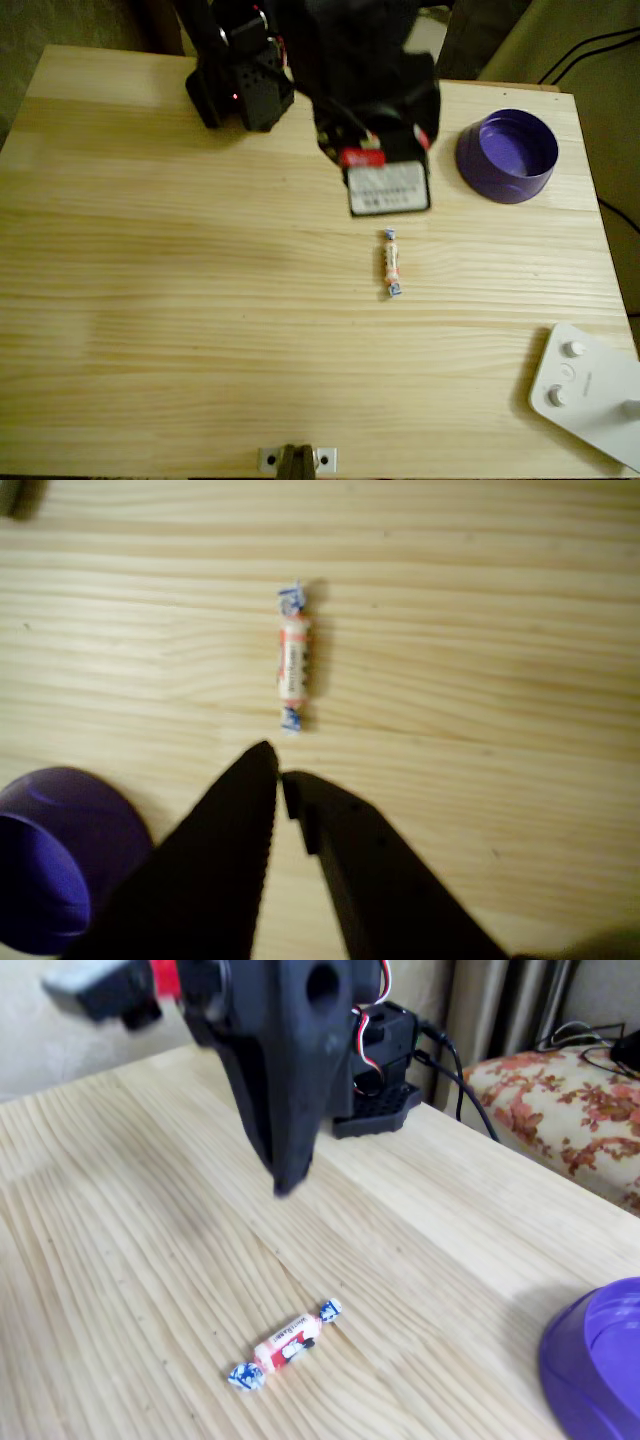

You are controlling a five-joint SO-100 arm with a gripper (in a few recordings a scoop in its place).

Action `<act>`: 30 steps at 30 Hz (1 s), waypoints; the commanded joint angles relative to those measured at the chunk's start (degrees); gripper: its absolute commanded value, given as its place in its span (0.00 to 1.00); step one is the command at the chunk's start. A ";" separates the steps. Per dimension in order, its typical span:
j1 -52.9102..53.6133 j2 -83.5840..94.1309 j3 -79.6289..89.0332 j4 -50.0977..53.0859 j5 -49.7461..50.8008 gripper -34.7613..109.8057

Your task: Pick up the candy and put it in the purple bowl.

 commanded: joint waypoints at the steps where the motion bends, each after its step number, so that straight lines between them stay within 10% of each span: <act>1: -2.29 -2.46 -5.98 -3.08 0.26 0.24; 23: -3.96 -23.99 -16.08 -7.91 0.18 0.24; 30: -4.04 -21.80 -17.05 -7.47 1.85 0.49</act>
